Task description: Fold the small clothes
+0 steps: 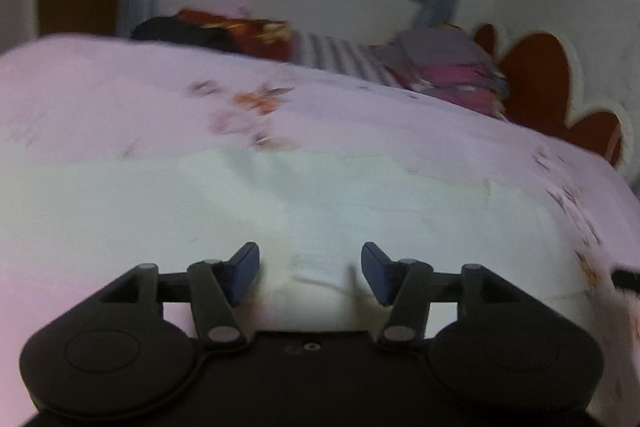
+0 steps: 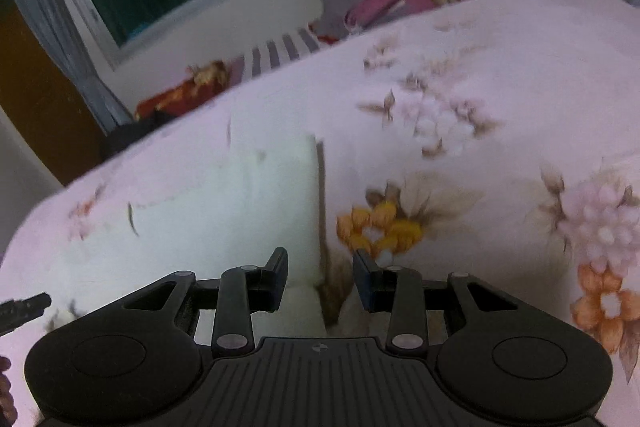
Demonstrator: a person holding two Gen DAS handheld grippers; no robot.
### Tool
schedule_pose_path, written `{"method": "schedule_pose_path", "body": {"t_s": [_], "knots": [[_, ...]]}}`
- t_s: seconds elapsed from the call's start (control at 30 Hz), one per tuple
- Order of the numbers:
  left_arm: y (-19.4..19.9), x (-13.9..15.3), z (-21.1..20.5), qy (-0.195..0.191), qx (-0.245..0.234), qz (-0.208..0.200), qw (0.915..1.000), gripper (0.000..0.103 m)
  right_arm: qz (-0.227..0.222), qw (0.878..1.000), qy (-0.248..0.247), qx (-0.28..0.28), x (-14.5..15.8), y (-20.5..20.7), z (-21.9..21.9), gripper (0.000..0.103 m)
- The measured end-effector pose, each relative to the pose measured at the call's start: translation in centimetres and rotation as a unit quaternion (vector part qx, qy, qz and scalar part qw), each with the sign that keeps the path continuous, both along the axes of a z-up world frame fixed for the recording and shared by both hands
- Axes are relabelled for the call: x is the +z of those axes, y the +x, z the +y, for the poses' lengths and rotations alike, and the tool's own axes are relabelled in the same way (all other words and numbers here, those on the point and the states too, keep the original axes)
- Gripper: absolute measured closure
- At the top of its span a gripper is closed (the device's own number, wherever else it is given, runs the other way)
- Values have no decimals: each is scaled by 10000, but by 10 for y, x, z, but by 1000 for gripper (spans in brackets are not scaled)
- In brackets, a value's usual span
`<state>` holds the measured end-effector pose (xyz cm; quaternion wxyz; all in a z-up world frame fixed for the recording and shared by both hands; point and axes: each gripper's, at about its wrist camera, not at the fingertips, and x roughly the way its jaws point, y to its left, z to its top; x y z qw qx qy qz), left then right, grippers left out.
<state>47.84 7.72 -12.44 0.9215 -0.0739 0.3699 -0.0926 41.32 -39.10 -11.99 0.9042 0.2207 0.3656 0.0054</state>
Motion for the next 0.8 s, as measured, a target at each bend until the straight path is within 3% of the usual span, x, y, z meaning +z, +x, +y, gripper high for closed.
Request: {"method": "schedule_pose_path", "body": {"t_s": [0.13,0.17,0.23,0.33,0.37,0.47,0.6,0.67,0.8], "knots": [[12,-3,-52,-202,-665,-24,9976,44,-19,9990,21,438,-2,26,28,70],[15,-9,-66,-188,-805,24,9966,44,3,9978,31,656,-5,33,42,93],[22,-20,-88,-105,-988,190,9949,44,177,9944,-56,1036,-14,44,66,101],[23,-32,-87,131,-847,280,9959,45,351,9904,-354,1292,-27,47,79,101],[21,-36,-77,137,-734,291,9968,45,379,9921,-551,1064,-29,44,69,101],[18,-38,-43,54,-327,253,9991,47,421,9975,-306,469,-33,36,28,103],[23,-30,-36,-49,-147,162,9997,45,182,9972,-286,668,-22,45,31,103],[33,-27,-49,74,-304,138,9994,44,42,9966,-204,793,-19,61,41,103],[55,-32,-63,164,-345,182,9991,43,141,9936,-375,1055,-29,101,68,103]]}}
